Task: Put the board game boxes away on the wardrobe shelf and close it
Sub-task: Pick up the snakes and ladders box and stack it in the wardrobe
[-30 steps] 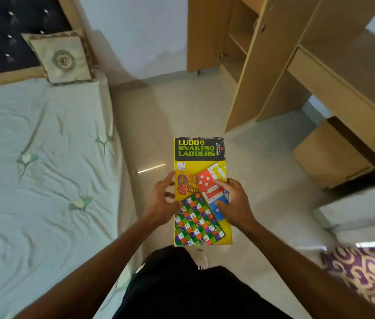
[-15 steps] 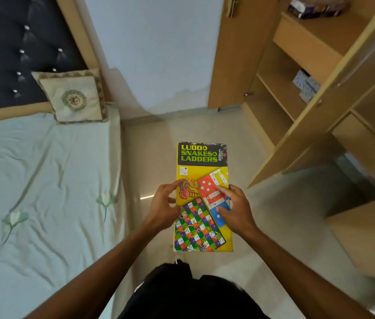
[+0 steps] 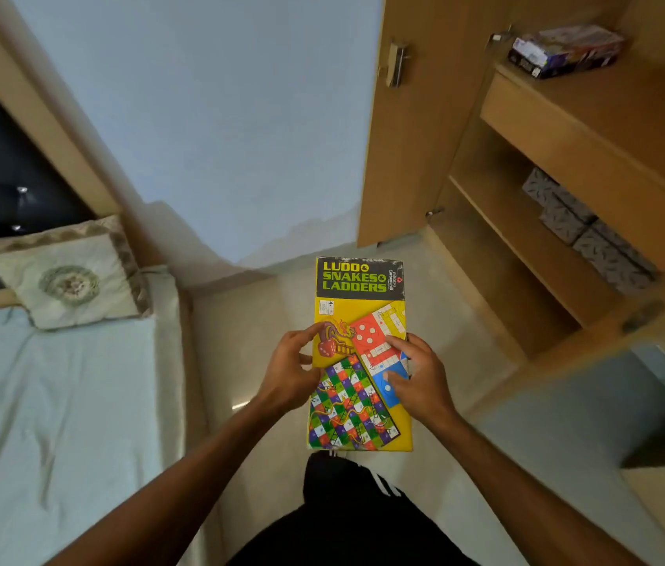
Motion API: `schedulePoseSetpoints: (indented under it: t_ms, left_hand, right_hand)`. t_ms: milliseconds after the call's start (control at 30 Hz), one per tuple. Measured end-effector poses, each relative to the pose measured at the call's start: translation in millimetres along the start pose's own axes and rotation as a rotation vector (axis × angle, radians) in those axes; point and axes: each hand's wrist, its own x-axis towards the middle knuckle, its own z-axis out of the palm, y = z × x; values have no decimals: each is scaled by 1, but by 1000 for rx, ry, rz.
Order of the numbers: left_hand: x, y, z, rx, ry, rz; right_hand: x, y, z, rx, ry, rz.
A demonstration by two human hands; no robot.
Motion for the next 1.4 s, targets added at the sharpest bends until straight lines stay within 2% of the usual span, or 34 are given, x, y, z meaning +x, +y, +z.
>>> schedulePoseSetpoints:
  t_ms: [233, 400, 633, 733, 900, 1000, 1233, 1400]
  left_hand:
    - [161, 57, -31, 29, -32, 25]
    - [282, 101, -22, 81, -94, 97]
    - [455, 175, 11, 92, -267, 174]
    - [514, 220, 26, 93, -352, 268]
    - [602, 309, 74, -11, -541, 426]
    - [658, 356, 114, -41, -603, 456]
    - [785, 458, 215, -74, -556, 553]
    - [844, 531, 274, -85, -441, 560]
  right_hand:
    - [156, -40, -22, 49, 20, -18]
    - [262, -40, -51, 35, 119, 17]
    - [399, -33, -108, 109, 275, 140]
    - [442, -35, -139, 129, 365, 172]
    - [517, -25, -206, 152, 562, 198]
    - [567, -14, -259, 137, 637, 192]
    - [689, 21, -398, 112, 679, 130]
    - [768, 49, -485, 89, 662, 92]
